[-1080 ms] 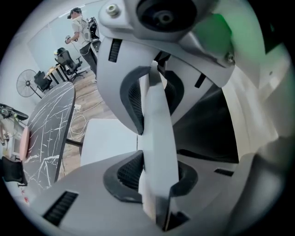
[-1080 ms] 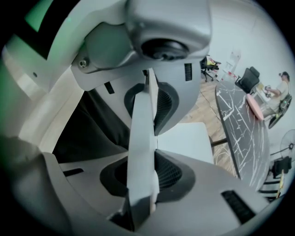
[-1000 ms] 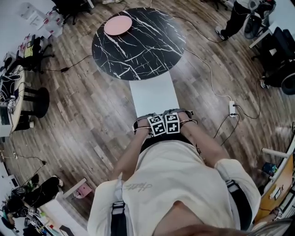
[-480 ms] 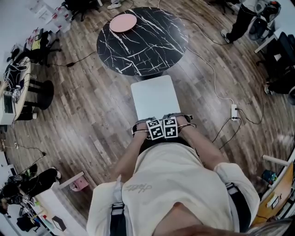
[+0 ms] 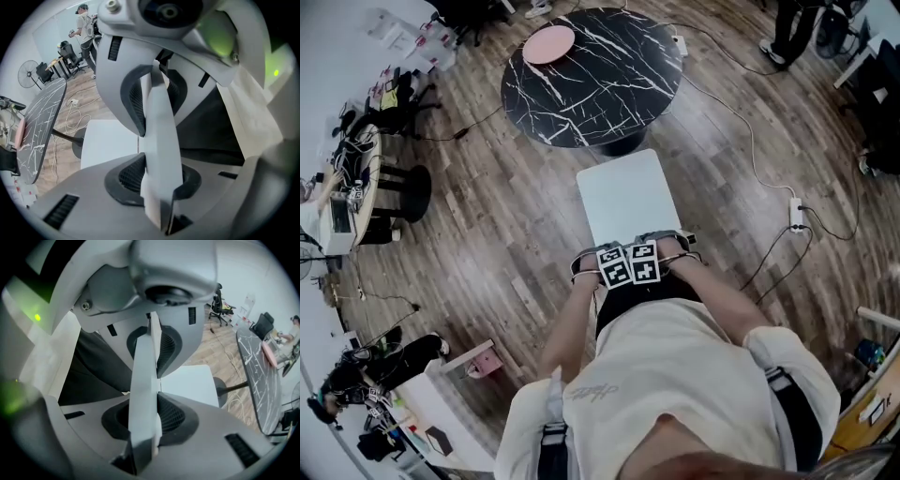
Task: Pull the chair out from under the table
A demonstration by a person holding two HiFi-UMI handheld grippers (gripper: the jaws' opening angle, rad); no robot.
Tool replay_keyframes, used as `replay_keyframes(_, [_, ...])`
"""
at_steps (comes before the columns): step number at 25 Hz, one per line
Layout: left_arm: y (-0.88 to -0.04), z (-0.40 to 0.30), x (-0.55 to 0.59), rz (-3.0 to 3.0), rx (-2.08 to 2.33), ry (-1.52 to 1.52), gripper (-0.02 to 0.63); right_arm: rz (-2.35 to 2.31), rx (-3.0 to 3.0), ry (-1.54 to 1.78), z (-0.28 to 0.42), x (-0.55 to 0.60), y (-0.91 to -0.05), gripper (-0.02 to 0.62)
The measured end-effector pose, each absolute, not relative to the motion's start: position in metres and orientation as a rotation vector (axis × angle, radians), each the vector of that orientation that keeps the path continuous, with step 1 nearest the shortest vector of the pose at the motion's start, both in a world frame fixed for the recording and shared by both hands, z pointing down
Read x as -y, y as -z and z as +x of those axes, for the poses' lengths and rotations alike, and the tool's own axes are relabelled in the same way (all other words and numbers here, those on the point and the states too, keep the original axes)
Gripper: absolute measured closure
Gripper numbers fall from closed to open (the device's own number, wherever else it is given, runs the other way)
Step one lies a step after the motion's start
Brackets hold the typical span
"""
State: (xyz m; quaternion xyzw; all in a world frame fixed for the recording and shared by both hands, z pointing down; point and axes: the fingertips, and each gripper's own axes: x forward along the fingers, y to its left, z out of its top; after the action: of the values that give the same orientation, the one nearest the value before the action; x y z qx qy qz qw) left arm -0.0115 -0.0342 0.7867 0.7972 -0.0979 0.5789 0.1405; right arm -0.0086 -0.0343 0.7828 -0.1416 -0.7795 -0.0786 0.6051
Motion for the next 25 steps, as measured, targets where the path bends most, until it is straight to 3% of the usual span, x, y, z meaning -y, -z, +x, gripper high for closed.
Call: replay_keyframes(25, [-0.790, 0.006, -0.031, 2.330, 0.210, -1.675, 0.512, -0.324, 1.784, 0.136, 0.009, -0.031, -0.786, 0.507])
